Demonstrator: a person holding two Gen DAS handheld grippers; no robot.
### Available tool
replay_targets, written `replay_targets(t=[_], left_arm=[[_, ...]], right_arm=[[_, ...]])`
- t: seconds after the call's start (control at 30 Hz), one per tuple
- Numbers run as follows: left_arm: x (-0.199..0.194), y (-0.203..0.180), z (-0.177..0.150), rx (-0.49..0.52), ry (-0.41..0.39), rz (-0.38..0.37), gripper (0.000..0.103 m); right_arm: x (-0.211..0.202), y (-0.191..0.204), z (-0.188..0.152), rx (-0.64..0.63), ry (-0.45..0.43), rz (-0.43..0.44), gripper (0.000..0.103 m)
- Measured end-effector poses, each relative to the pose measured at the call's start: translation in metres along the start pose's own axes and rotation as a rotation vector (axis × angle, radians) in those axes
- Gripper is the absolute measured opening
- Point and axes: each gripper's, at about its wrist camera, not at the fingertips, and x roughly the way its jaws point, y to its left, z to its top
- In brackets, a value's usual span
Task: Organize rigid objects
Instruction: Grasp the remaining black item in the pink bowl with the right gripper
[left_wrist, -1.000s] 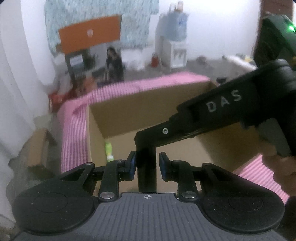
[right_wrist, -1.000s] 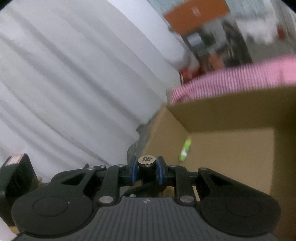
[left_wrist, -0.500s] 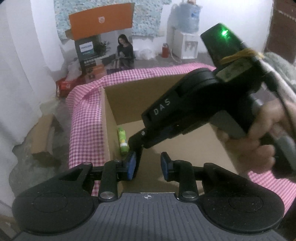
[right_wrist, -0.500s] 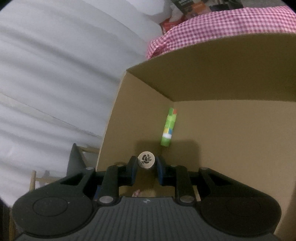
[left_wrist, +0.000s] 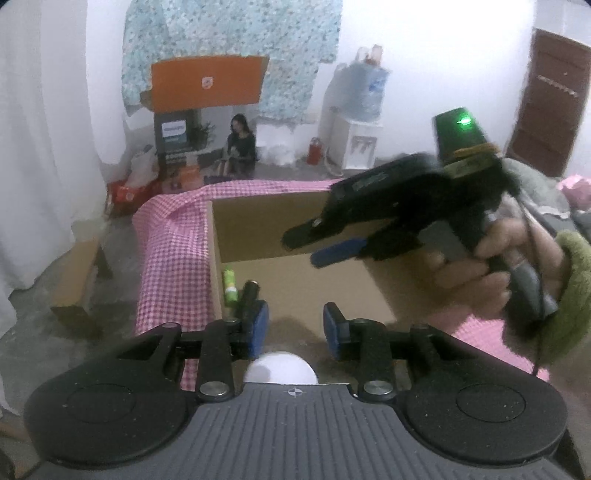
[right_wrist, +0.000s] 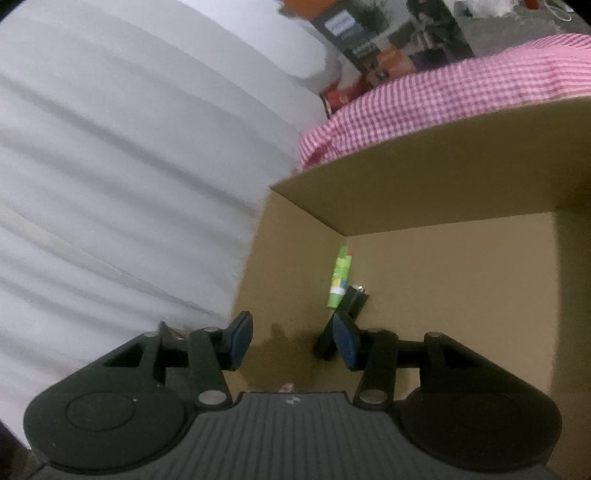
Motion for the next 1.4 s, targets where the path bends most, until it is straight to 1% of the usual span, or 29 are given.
replay_targets(t=[0.1,0.17,0.23,0.33,0.4,0.43,0.47,0.53,0.6,0.63,0.67,0.73,0.87,1.03,1.13,1.3,1.4], left_arm=[[-0.012,-0.006,-0.013,0.022,0.004,-0.038,0.035],[-0.013,-0.012,-0.023,0.043,0.024,-0.061,0.036],[-0.009,-0.020,-0.036,0.068,0.059,-0.082,0.036],[0.005,-0.033,-0.054,0.101,0.125,-0.108,0.036],[0.016,-0.043,-0.064,0.124,0.159,-0.125,0.036],[0.021,-0.047,-0.069,0.133,0.174,-0.136,0.036],[0.025,-0.052,-0.072,0.141,0.187,-0.149,0.036],[0.031,-0.060,-0.079,0.153,0.207,-0.164,0.035],[0.037,-0.067,-0.083,0.176,0.217,-0.153,0.034],[0.039,-0.070,-0.084,0.195,0.217,-0.144,0.034],[0.041,-0.074,-0.085,0.213,0.217,-0.136,0.034],[0.046,-0.079,-0.089,0.241,0.233,-0.128,0.033],[0.055,-0.084,-0.095,0.262,0.279,-0.133,0.031],[0.067,-0.081,-0.097,0.234,0.328,-0.131,0.031],[0.072,-0.078,-0.096,0.225,0.339,-0.140,0.031],[0.084,-0.082,-0.099,0.215,0.357,-0.140,0.032],[0.088,-0.081,-0.099,0.208,0.347,-0.146,0.033]], right_arm=[[-0.046,0.009,-0.023,-0.042,-0.054,0.024,0.051],[-0.080,0.014,-0.044,-0.078,-0.088,0.017,0.051],[-0.107,0.017,-0.066,-0.105,-0.113,0.010,0.051],[-0.131,0.013,-0.103,-0.094,-0.122,0.026,0.050],[-0.131,0.006,-0.126,-0.065,-0.111,0.012,0.050],[-0.129,0.002,-0.136,-0.053,-0.101,0.002,0.049],[-0.124,-0.002,-0.147,-0.040,-0.090,-0.015,0.044],[-0.109,-0.008,-0.161,-0.018,-0.070,-0.041,0.042],[-0.094,-0.017,-0.171,-0.002,-0.053,-0.070,0.036],[-0.086,-0.020,-0.174,-0.003,-0.042,-0.085,0.030],[-0.082,-0.023,-0.178,-0.006,-0.036,-0.096,0.026],[-0.073,-0.027,-0.183,-0.011,-0.026,-0.130,0.024],[-0.063,-0.033,-0.187,-0.007,0.000,-0.162,0.024],[-0.052,-0.035,-0.188,-0.022,0.021,-0.202,0.024],[-0.048,-0.039,-0.189,-0.019,0.025,-0.203,0.025],[-0.040,-0.045,-0.187,-0.015,0.014,-0.175,0.025],[-0.036,-0.046,-0.186,-0.018,0.010,-0.179,0.025]])
